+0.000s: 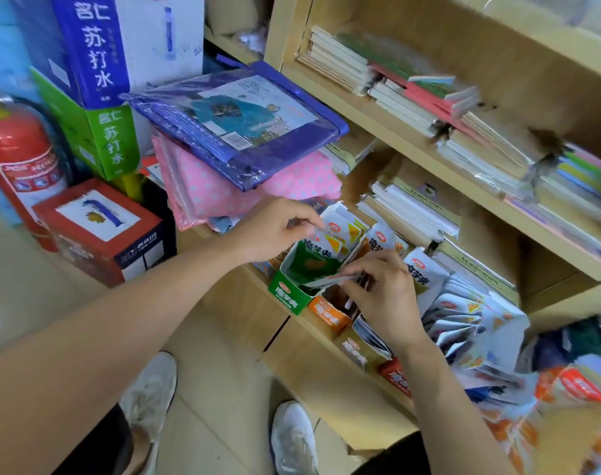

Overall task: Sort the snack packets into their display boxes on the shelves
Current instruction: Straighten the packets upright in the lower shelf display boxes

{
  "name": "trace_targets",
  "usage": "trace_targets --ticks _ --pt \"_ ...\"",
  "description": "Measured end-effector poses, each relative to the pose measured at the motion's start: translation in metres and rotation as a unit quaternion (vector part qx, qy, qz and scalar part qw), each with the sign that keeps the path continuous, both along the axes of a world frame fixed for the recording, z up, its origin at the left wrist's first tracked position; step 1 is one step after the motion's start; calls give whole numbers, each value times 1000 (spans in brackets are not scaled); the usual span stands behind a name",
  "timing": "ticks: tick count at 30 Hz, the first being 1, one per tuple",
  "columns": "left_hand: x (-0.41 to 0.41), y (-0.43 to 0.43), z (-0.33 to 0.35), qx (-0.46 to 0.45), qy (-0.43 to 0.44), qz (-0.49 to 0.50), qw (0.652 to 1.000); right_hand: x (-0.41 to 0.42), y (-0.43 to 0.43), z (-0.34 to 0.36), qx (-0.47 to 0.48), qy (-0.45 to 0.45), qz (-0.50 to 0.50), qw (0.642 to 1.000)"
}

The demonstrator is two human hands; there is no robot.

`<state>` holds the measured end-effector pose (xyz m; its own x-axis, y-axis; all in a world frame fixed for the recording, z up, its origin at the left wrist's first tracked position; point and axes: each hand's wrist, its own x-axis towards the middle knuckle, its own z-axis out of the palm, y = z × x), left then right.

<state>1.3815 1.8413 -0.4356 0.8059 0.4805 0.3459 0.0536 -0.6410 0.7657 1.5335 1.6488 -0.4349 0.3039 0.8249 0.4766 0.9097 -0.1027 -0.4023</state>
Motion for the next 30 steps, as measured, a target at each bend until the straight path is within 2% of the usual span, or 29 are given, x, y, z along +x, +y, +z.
trace_targets --ticks 3,8,12,14,17,21,26,30 --pt "3 1 -4 12 30 4 999 -5 5 -2 19 58 -59 996" --pt "3 5 -3 -133 -29 33 990 -3 21 -1 35 132 -144 980" --pt "3 5 0 -171 -30 42 984 -6 26 1 40 150 -153 976" --pt "3 4 0 -162 -35 44 985 -10 24 4 53 184 -135 972" --pt "4 5 -1 -167 -46 76 982 -12 15 7 45 212 -36 976" --pt "3 5 1 -183 -54 87 978 -10 -1 8 53 140 80 986" --pt "3 3 6 -228 -34 74 970 -2 -6 3 0 116 113 987" --pt "1 4 8 -241 -4 24 970 -1 3 -1 -38 94 75 992"
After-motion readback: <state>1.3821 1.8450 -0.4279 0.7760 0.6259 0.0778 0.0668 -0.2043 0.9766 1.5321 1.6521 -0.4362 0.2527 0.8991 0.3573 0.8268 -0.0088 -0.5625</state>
